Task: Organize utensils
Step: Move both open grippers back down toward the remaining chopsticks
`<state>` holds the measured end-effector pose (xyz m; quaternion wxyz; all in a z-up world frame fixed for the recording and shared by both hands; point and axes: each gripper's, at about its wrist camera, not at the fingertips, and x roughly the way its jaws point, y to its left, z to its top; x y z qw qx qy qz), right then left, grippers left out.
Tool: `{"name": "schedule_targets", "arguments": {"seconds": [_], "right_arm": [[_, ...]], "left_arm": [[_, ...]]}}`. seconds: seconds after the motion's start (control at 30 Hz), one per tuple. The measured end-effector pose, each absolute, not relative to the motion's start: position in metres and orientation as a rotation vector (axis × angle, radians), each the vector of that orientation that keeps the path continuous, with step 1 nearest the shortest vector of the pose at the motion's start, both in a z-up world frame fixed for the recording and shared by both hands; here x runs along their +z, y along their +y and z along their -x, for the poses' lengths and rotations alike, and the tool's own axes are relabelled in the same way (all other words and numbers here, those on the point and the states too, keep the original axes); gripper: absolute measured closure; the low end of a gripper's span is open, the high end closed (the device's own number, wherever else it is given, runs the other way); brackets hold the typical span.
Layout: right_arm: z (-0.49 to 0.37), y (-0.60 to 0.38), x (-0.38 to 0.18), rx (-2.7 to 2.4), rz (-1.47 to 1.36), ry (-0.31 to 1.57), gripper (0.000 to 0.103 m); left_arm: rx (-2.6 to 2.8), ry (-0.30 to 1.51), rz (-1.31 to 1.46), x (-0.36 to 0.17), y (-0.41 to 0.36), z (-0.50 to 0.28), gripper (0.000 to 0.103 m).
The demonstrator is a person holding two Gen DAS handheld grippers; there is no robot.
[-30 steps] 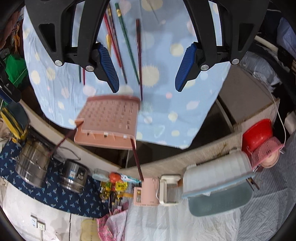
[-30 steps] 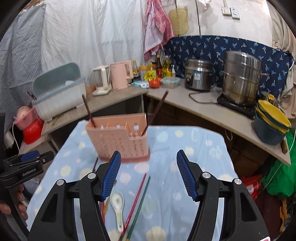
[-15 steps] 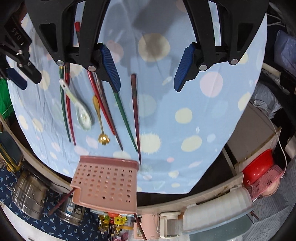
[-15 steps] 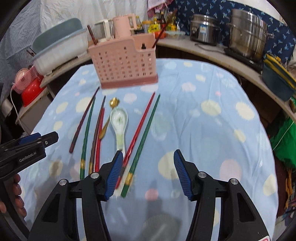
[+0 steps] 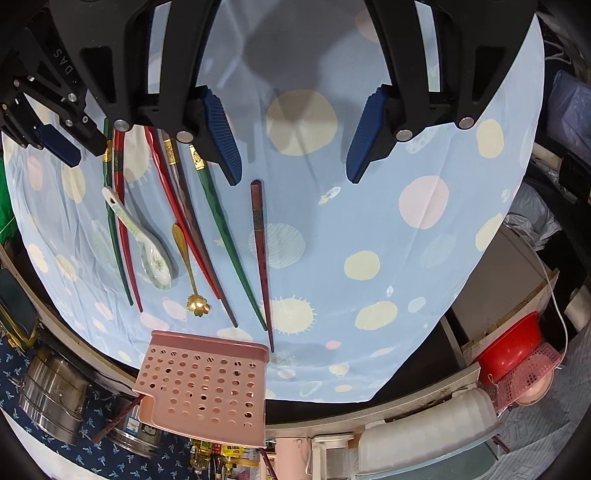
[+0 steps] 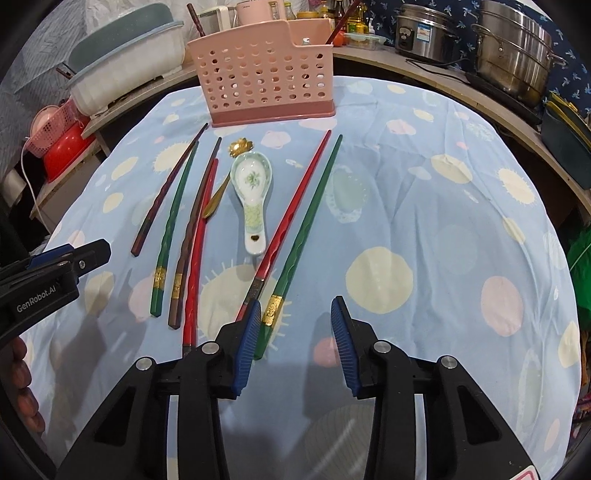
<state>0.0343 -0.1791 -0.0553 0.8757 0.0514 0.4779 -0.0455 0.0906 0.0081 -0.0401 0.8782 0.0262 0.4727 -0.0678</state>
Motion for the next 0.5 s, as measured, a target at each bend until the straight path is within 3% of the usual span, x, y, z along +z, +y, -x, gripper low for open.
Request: {"name": "schedule_targets", "arguments": {"seconds": [0.37, 0.5], "right_arm": [[-0.0356, -0.1740, -0.0648, -0.095, -0.063, 1.009, 0.080], [-0.0347, -0.1798, -0.0647, -0.099, -0.078, 1.008, 0.089]], "left_arm": [[-0.159, 1.009, -0.034, -0.0469, 0.0102, -0.0916, 0.051], [-0.168, 1.021, -0.022, -0.0496, 0.0086, -0.0951, 0.051]]}}
